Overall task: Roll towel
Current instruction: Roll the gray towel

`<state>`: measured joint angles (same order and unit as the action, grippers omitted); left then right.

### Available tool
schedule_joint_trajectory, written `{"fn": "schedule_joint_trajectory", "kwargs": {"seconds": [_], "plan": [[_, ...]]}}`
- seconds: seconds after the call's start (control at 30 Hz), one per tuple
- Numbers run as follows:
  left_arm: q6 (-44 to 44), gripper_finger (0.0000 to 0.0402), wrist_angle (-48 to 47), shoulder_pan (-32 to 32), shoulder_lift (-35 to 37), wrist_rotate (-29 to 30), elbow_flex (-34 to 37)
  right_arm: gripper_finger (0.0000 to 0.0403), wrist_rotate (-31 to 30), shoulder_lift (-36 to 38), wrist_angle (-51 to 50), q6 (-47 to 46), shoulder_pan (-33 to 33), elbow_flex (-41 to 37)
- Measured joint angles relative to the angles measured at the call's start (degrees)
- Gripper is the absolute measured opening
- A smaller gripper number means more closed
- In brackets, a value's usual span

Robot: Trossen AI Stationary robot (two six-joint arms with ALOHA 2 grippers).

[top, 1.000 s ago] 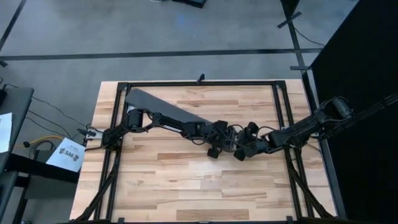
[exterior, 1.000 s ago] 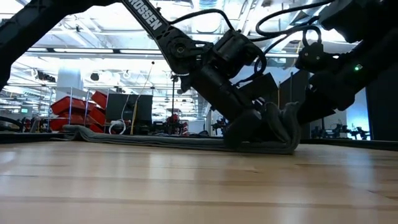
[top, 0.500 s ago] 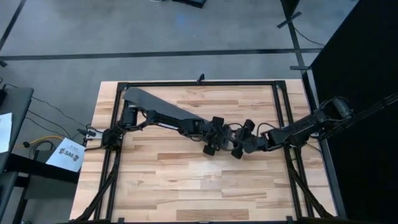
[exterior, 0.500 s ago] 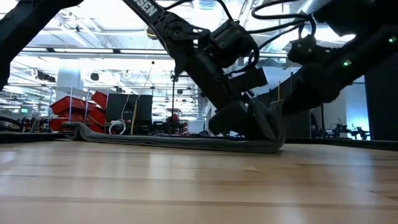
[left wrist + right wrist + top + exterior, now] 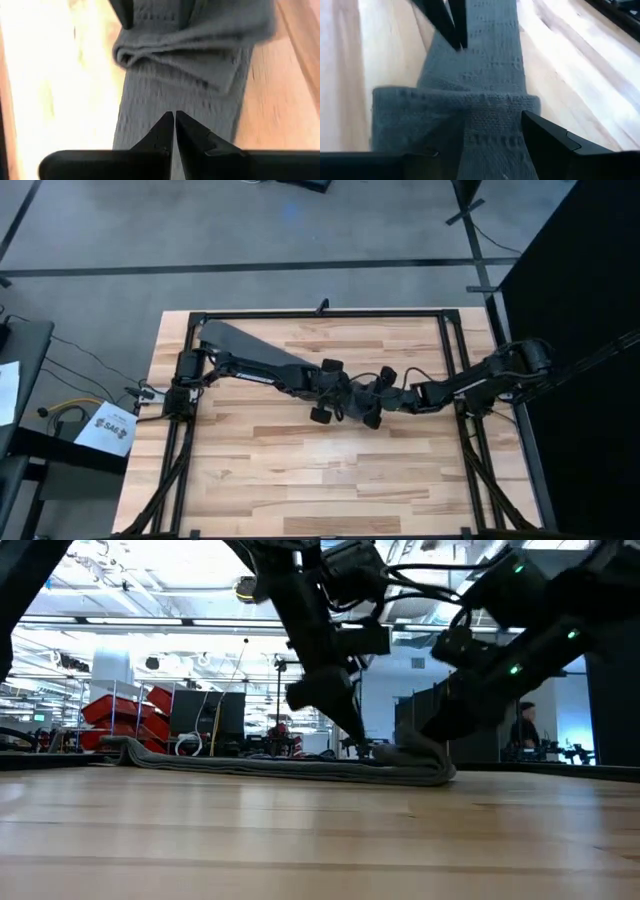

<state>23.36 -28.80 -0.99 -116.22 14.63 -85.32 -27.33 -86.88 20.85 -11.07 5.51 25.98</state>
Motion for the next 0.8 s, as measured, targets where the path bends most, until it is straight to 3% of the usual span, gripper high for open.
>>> {"fn": "schedule_joint_trajectory", "kwargs": {"seconds": [0.23,0.4,0.67,0.8], "plan": [[-2.67,0.0006,-1.86,1.68,1.4,0.01,-0.02,0.0182,0.45,-6.05,5.86,2.57,-5.06,0.54],[-2.08,0.0006,9.6,3.07,0.87,-4.17,2.98,0.0182,0.71,-8.18,5.85,2.54,-6.42,0.61],[-1.53,0.0006,29.64,1.19,0.74,-4.6,12.55,0.0182,0.72,-7.75,6.48,2.1,-5.87,0.63],[-1.79,0.0006,33.4,-0.37,-0.6,-4.99,15.85,0.0182,0.72,-7.75,6.86,2.06,-5.87,0.63]]}}
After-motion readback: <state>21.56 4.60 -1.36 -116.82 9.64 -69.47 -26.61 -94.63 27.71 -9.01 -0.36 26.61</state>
